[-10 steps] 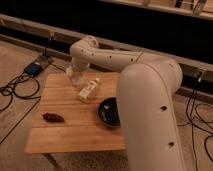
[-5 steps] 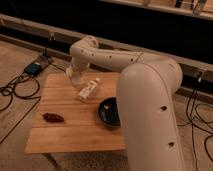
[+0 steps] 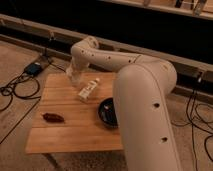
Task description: Place the white sponge in the ceramic cup
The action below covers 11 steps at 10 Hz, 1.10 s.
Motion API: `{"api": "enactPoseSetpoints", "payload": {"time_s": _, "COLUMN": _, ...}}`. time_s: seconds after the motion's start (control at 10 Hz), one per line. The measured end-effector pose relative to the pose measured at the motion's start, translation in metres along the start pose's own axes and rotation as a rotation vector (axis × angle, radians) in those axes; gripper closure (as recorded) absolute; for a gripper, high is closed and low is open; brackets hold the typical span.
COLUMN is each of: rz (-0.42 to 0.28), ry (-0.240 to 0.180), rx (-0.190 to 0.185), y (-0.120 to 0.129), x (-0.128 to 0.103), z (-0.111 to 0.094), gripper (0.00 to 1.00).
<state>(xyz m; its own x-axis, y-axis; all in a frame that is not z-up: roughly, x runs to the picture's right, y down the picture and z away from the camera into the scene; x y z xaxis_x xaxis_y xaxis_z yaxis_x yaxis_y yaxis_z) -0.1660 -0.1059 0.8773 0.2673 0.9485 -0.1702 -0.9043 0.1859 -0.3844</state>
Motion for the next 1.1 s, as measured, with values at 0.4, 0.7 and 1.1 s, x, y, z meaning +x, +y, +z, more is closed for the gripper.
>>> {"api": "enactPoseSetpoints", "payload": {"time_s": 0.4, "rz": 0.004, "ry": -0.053, "rx": -0.027, "y": -0.012, "x": -0.028, "z": 0.016, "gripper": 1.0}}
{"api": "enactPoseSetpoints", "payload": {"time_s": 0.7, "rz": -0.03, "ry": -0.08, "rx": -0.058, "y": -0.01, "x": -0.048, "z": 0.023, "gripper": 1.0}}
{"api": "enactPoseSetpoints", "payload": {"time_s": 1.1, "rz": -0.065, "ry": -0.109, "rx": -0.097, "y": -0.006, "x": -0.07, "z": 0.025, "gripper": 1.0}}
